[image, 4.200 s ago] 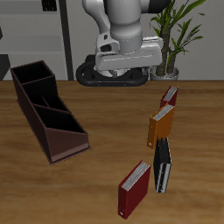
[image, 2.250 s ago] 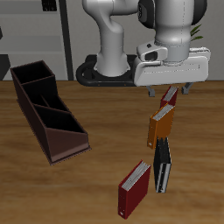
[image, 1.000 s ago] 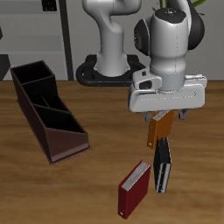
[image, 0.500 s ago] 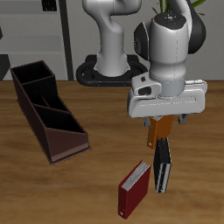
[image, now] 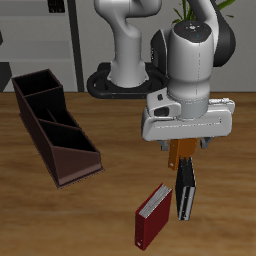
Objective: Place the striped book into the right desk caddy's back compartment
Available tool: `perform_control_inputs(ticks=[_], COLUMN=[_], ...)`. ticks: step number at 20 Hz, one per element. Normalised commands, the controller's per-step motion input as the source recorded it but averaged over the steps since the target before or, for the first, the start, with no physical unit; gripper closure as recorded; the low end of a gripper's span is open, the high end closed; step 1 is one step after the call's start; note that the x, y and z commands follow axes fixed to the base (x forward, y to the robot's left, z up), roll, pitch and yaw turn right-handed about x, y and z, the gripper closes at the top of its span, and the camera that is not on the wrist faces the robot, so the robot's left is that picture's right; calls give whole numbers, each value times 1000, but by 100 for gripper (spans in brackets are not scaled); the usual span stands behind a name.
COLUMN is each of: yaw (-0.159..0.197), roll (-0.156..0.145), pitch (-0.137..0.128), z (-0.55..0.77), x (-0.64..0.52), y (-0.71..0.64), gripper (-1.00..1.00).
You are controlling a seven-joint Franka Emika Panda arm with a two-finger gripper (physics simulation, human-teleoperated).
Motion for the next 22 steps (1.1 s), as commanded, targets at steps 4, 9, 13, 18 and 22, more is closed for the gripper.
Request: perform_control_inputs(ticks=[4, 9, 13, 18, 22], yaw=[5, -7, -6, -1, -19], roll=[-5, 4, 0, -23, -11], pitch=[-4, 15, 6, -18, -11], z=[-163, -190, -110, -133, -128], x=[25, -2, 5, -27, -7], y=[4, 76, 47, 6, 17], gripper=[-100, -100, -100, -100, -100])
